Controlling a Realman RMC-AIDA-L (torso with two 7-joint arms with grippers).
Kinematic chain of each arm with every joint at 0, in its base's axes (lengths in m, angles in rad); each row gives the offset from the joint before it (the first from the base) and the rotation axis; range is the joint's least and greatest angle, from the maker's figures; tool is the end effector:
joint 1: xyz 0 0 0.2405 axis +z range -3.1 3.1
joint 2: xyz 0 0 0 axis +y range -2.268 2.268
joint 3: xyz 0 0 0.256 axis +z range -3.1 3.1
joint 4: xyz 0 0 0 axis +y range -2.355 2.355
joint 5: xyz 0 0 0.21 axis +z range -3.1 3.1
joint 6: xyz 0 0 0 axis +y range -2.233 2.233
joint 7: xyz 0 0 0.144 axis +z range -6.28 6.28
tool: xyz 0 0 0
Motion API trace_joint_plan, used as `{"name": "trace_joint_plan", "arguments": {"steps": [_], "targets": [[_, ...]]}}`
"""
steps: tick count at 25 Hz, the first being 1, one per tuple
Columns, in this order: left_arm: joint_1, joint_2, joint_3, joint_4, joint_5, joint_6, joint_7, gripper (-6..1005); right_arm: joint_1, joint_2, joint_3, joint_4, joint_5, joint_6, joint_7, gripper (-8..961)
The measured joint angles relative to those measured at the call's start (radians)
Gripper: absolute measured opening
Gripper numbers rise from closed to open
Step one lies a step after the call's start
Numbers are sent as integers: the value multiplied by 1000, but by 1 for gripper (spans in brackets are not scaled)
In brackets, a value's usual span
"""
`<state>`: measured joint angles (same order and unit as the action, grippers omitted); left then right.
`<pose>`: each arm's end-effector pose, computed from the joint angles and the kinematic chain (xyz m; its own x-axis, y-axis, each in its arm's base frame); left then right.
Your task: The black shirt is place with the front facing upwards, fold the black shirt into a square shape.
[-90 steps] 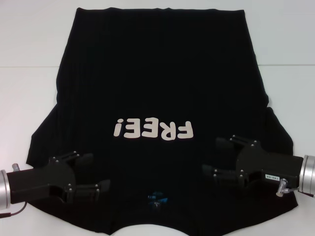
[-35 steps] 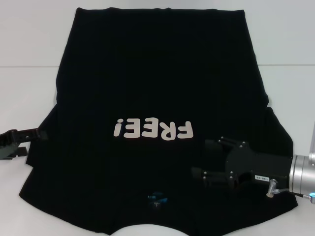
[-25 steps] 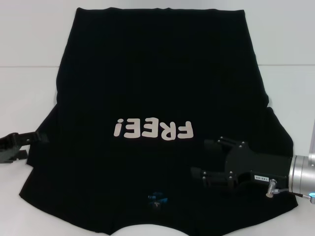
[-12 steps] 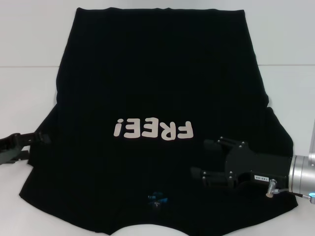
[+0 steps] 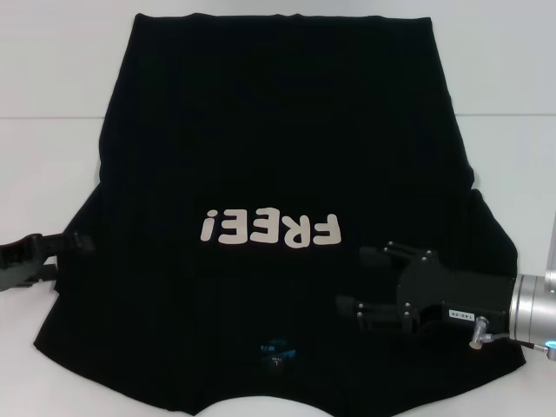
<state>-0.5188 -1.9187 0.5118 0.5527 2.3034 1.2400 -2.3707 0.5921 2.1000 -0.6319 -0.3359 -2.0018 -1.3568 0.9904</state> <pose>-0.3689 0.3446 0.0627 -0.0278 0.8341 0.5509 0.9960 0.0701 -0.0559 0.2709 0.3235 -0.0618 0.8437 -0.2273 -0.4863 -0.3770 -0.8959 -0.2352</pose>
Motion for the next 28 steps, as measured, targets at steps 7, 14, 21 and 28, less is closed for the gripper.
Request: {"name": "trace_joint_plan", "arguments": {"steps": [7, 14, 21, 28], "targets": [[6, 2, 0, 4, 2, -30, -4, 939, 1, 0, 0, 0, 0, -1, 0, 914], [-1, 1, 22, 1, 2, -29, -4, 939, 3, 0, 0, 0, 0, -1, 1, 915], [-4, -2, 37, 0, 1, -29, -7, 937, 7, 0, 0, 0, 0, -1, 2, 914], [-5, -4, 38, -1, -1, -22, -8, 936, 9, 0, 0, 0, 0, -3, 2, 915]]}}
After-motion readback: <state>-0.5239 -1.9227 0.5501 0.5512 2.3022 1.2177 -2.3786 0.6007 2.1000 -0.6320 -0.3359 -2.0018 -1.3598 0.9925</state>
